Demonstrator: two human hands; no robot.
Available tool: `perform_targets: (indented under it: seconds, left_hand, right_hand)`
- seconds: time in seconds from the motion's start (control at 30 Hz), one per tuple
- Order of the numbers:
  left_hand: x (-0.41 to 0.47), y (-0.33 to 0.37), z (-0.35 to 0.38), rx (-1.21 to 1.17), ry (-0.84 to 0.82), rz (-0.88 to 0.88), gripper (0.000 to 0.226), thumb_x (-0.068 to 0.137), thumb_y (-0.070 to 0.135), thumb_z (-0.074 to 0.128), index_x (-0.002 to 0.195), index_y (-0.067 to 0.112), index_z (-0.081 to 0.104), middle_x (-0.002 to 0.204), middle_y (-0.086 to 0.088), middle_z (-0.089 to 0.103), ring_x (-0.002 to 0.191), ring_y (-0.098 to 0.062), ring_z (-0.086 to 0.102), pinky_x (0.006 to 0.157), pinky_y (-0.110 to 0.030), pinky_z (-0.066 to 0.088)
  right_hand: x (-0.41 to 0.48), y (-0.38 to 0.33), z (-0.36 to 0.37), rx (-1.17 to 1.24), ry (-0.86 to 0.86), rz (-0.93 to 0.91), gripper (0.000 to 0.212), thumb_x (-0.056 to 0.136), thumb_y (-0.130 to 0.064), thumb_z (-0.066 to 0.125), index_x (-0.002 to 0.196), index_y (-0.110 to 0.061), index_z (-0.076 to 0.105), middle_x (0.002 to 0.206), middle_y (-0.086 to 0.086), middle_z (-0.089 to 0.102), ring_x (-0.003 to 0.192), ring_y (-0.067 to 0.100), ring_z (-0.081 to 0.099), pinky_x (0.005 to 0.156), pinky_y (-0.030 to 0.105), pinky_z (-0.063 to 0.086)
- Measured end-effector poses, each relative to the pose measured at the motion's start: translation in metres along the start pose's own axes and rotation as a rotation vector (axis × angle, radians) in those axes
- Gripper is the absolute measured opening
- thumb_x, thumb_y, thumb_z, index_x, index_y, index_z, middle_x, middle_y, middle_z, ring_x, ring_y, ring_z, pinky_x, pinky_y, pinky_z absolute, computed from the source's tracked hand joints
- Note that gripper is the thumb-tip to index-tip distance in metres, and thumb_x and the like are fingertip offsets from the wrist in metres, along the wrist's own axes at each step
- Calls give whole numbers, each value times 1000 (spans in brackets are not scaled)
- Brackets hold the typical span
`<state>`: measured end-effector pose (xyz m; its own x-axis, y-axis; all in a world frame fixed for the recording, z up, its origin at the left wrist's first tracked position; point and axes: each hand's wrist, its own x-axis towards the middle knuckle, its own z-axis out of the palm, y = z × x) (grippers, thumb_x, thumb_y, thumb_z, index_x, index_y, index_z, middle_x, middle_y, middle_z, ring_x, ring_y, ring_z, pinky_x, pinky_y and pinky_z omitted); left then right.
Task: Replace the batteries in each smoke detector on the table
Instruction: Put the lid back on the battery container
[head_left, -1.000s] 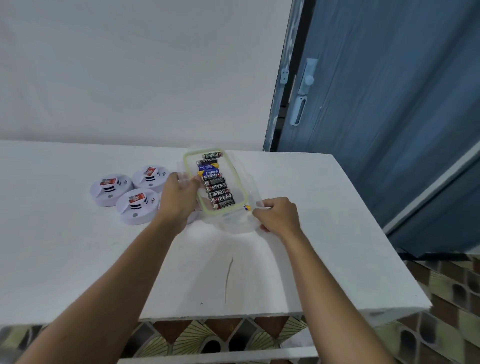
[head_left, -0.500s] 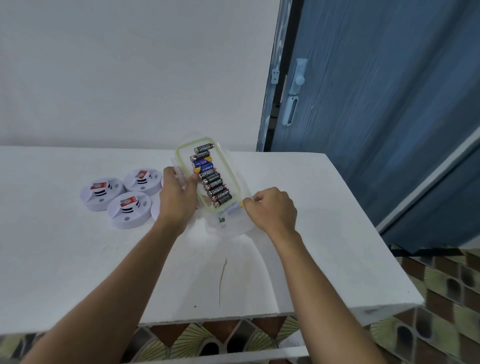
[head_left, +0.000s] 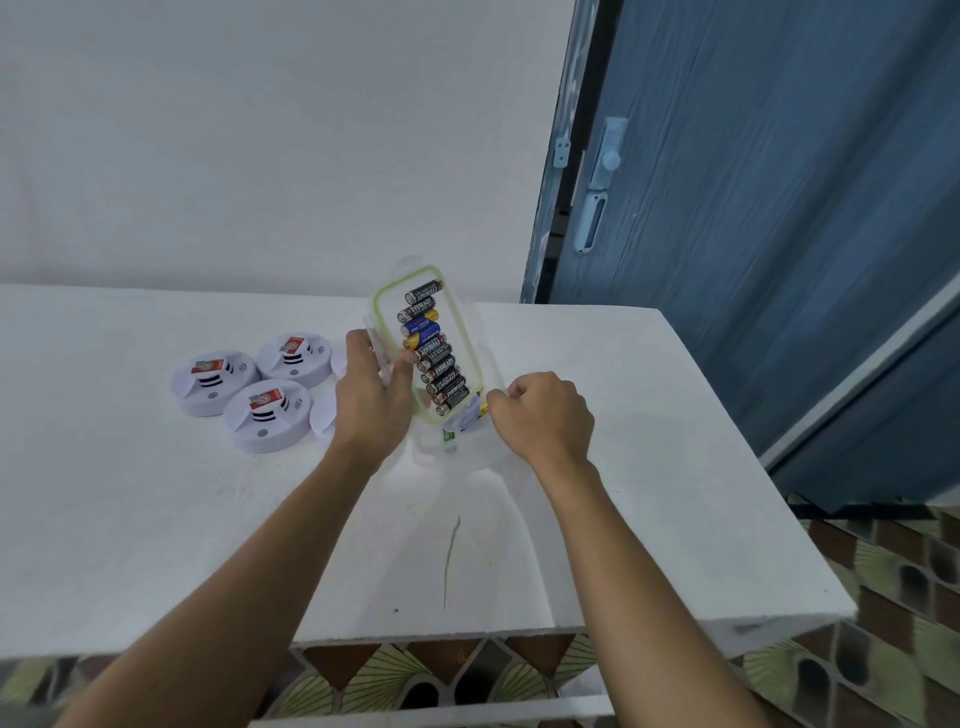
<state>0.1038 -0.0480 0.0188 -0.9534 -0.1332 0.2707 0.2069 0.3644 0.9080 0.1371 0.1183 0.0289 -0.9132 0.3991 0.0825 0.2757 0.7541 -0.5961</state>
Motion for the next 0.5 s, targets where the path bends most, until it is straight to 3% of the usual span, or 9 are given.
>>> perform_targets:
  seconds: [0.07, 0.13, 0.3, 0.5]
  left_hand:
    - [1, -1, 0, 5, 5, -1, 19, 99, 28, 52, 107, 16, 39, 94, 7, 60, 83, -15, 65, 61, -33, 51]
    - [0, -2, 1, 8, 5, 3, 20, 99, 29, 52, 109, 16, 40, 96, 7, 60, 85, -21, 62, 65, -38, 51]
    - [-9, 2, 3, 9, 11, 28, 22, 99, 24, 52, 111, 11, 38, 90, 19, 56, 73, 5, 58, 62, -35, 51]
    - [-13, 3, 6, 23, 22, 52, 19, 97, 20, 54, 105, 15, 38, 87, 20, 54, 74, 3, 57, 62, -36, 53]
  right_hand:
    - [-1, -1, 0, -3, -2, -8, 26, 79, -30, 60, 65, -8, 61, 60, 3, 59, 57, 24, 47, 55, 25, 37]
    - [-1, -2, -1, -4, -2, -15, 26, 79, -31, 60, 67, -8, 63, 62, 2, 61, 57, 23, 48, 55, 25, 37]
    - [-1, -2, -1, -14, 4, -17, 29, 80, -32, 61, 60, -12, 54, 56, -2, 53, 54, 21, 46, 53, 25, 34]
    - [-2, -2, 0, -17, -1, -28, 28, 83, -35, 61, 66, -13, 61, 60, -3, 58, 58, 20, 52, 54, 24, 35]
